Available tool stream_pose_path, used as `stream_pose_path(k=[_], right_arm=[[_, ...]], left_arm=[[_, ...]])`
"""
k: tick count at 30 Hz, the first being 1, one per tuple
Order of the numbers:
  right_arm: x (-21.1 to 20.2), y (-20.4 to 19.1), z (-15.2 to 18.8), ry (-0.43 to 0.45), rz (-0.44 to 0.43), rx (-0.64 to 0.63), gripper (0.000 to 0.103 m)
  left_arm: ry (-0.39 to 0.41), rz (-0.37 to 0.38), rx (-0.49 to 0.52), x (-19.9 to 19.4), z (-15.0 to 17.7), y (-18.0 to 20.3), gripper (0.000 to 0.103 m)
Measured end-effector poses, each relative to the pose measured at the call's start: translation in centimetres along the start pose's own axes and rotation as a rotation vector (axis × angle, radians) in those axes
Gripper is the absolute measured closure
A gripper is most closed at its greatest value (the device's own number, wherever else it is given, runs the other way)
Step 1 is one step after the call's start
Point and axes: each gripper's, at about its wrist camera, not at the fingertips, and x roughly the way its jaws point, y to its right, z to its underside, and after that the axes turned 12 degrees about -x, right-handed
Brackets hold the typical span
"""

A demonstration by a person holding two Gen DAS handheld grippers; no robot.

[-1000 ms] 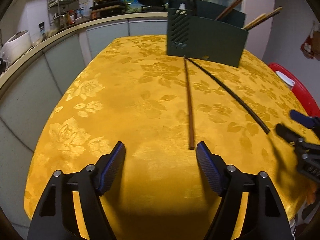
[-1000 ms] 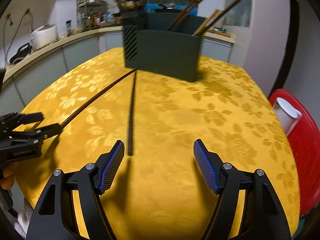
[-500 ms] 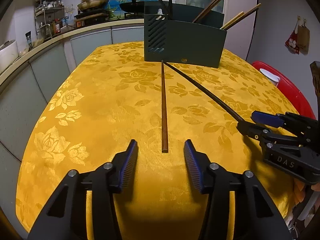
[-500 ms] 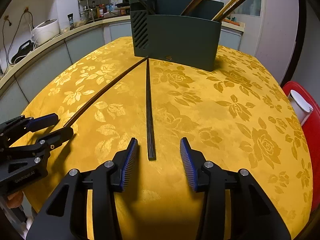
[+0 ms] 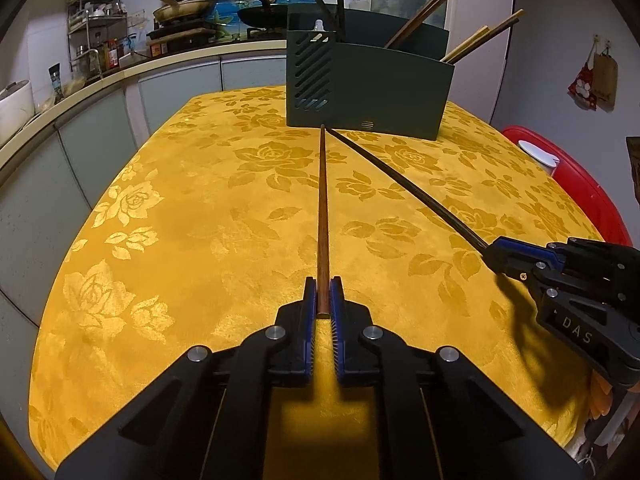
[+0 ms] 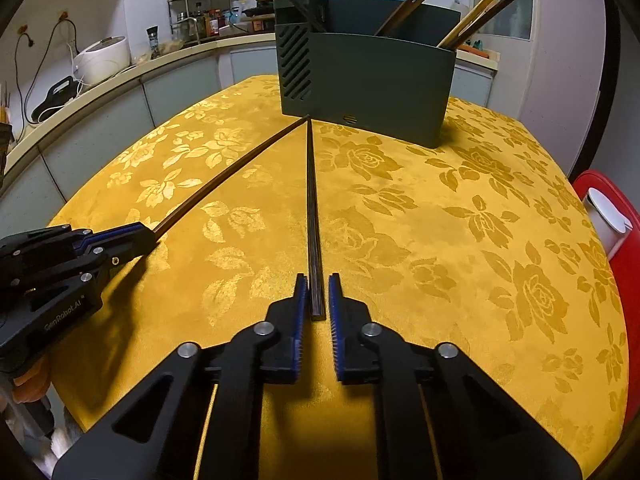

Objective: Organize utensils
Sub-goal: 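Hold both dark chopsticks closed in the tools and begin lifting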

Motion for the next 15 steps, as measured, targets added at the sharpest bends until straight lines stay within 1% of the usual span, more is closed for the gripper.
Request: stream_pose_path(k=[2, 6, 10, 15], right_arm=[[-0.3, 0.0, 0.2, -0.001, 0.012, 0.007, 0.094], [-1.0, 0.5, 1.1, -0.013, 0.073, 0.03, 0.095], [-2.1, 1.5, 2.5, -0.02, 0.127, 0.091, 0.095], [-3.1, 1.9, 3.9, -0.004, 0.163, 0.133, 0.095]], left_arm=[[-0.001, 0.0, -0.001, -0.1, 0.1, 0.0, 0.096], [-0.001, -0.007, -0.003, -0.5, 0.5, 0.0, 0.096], [0.002, -0.016, 0.006, -0.9, 1.1, 0.3, 0.096], [0.011, -0.025, 0.024, -1.2, 1.6, 0.9, 0.096]])
